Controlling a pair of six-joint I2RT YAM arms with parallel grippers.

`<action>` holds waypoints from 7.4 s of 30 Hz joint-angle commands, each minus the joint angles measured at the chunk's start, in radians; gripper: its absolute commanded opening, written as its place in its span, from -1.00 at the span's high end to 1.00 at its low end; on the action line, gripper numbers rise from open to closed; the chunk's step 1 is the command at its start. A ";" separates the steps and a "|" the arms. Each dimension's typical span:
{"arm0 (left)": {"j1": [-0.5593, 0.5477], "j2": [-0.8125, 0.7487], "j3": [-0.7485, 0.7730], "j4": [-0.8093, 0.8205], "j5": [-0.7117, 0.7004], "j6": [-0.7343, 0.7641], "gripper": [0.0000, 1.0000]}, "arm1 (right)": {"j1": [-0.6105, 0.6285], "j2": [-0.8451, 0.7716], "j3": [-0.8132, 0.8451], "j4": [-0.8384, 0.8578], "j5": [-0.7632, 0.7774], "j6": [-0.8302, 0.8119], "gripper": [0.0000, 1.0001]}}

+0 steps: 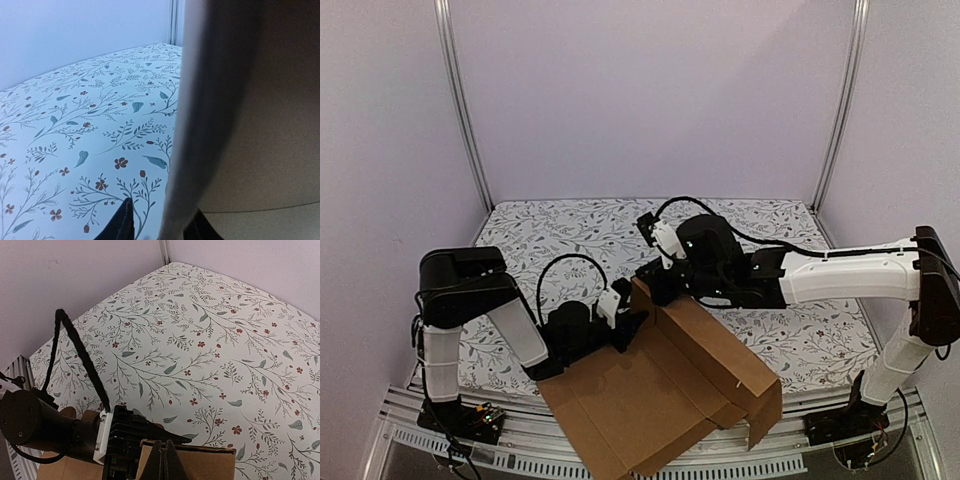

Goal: Fold the paper box

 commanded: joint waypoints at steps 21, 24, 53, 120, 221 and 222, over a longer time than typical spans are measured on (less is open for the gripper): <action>0.031 -0.003 0.035 0.199 0.031 0.033 1.00 | 0.010 -0.016 -0.046 -0.116 -0.006 0.013 1.00; 0.031 -0.007 0.034 0.199 0.020 0.037 0.97 | 0.011 -0.007 -0.040 -0.118 -0.013 0.010 1.00; 0.057 -0.151 0.060 0.199 0.111 0.075 0.80 | 0.011 -0.018 -0.055 -0.122 -0.021 0.017 1.00; 0.094 -0.044 0.041 0.199 0.150 0.018 0.54 | 0.011 -0.008 -0.040 -0.136 -0.027 0.020 1.00; 0.095 -0.891 0.278 -1.790 -0.161 -0.619 1.00 | -0.002 -0.391 0.063 -0.554 0.285 -0.238 1.00; 0.095 -0.894 0.273 -1.787 -0.160 -0.620 1.00 | -0.002 -0.386 0.059 -0.549 0.271 -0.236 1.00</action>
